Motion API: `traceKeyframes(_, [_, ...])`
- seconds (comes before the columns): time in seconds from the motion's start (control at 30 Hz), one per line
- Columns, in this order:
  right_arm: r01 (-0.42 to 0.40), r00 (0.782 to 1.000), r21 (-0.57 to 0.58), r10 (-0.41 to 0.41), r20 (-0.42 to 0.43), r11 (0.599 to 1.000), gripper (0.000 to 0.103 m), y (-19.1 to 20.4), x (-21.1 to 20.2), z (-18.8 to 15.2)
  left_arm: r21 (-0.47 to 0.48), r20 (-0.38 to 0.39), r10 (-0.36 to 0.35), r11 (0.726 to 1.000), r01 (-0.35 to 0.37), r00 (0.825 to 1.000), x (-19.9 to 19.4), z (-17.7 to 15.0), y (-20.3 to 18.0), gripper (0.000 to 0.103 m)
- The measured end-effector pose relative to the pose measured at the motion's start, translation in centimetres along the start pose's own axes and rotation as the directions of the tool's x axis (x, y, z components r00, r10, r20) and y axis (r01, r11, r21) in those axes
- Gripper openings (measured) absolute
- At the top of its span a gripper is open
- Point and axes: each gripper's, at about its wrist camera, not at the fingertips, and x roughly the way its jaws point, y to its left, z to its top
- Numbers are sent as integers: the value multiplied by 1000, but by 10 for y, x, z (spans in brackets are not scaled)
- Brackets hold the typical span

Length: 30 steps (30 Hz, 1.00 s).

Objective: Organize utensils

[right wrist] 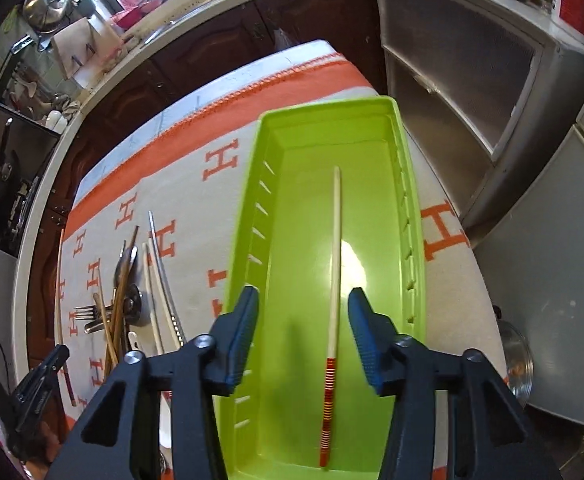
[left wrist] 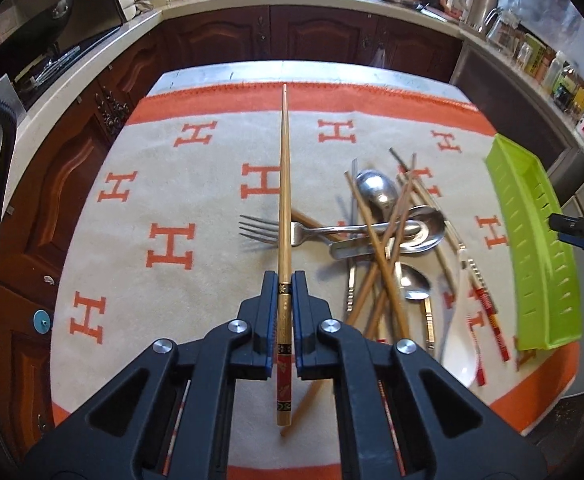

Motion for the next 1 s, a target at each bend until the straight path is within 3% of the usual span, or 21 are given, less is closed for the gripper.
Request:
traceKeyframes(0.2, [-11,1000,-116,9,-16,993,48,40,11,-8,27,52,-69,997,68,996,-36,5,-20,5])
traceKeyframes(0.33, [2,999,-155,-8,-37,988,28,53,28,-15,44,63,-104,994,101,993,-49,8,-33,5])
traceKeyframes(0.5, [-18,1000,-195,12,-29,981,14,58,38,-21,58,73,-136,990,132,988,-61,16,-53,5])
traceKeyframes(1.0, [-81,996,-283,65,-65,956,13,84,28,-52,128,85,-222,969,210,971,-90,22,-108,5])
